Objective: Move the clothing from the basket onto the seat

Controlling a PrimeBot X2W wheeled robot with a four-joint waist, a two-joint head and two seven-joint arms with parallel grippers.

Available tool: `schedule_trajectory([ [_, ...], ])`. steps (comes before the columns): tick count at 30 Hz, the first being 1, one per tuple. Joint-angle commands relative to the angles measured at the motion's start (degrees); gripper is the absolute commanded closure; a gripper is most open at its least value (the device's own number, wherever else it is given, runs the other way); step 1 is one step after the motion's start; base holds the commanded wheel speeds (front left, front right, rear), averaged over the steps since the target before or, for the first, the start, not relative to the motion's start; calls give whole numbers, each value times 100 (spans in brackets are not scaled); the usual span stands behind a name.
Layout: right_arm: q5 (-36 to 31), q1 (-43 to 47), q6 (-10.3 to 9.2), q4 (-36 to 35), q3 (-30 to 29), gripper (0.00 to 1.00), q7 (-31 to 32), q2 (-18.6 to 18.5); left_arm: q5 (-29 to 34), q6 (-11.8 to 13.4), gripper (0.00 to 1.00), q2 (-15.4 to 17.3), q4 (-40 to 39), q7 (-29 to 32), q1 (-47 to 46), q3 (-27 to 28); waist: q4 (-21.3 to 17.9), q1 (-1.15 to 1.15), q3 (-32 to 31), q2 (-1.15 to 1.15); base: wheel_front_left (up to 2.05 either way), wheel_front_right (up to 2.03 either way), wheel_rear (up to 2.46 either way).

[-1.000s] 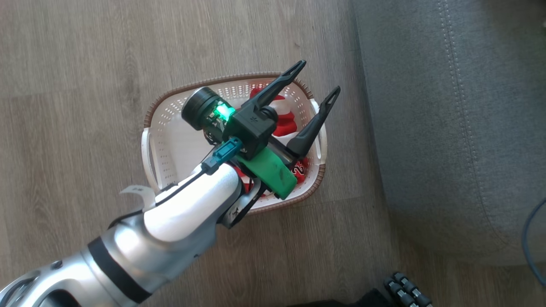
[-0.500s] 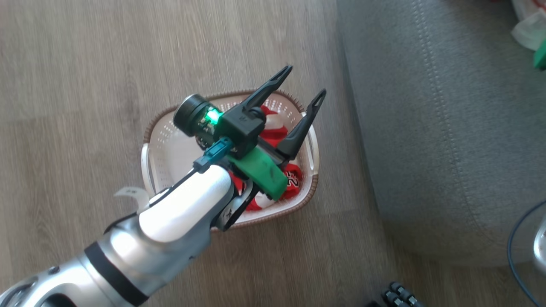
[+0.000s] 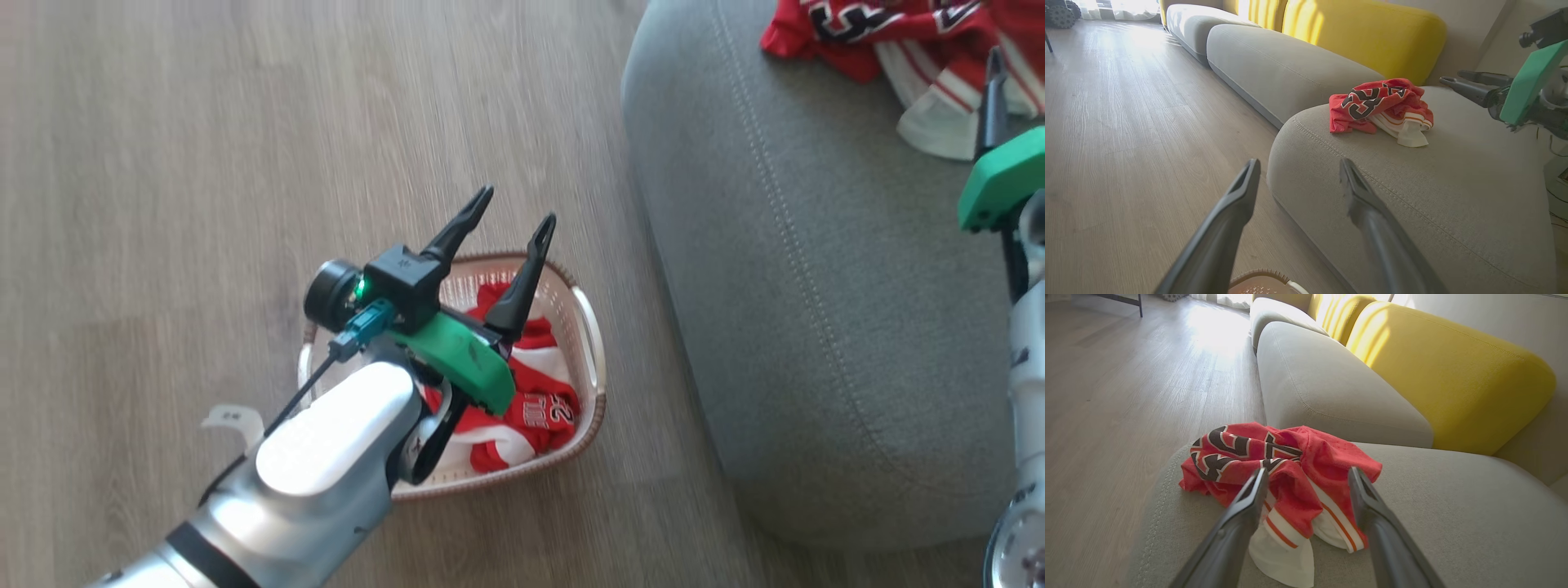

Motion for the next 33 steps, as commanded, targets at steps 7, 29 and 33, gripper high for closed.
schedule_trajectory([
  [7, 536, 429, -2, -636, 665, 0, -52, 178, -154, 15, 0, 22, 61, -117, 409, 538, 244, 0, -775, 0, 0, 0, 0],
  [29, 1535, 2074, -2, -1834, 1573, 0, -10, 921, 341, 343, 0, 416, -423, -127, 2506, 2467, 906, 0, -1799, 0, 0, 0, 0],
  [33, 1621, 2379, -2, -2122, 1719, 0, -9, 950, 425, 400, 0, 485, -514, -127, 2788, 2710, 939, 0, -1851, 0, 0, 0, 0],
])
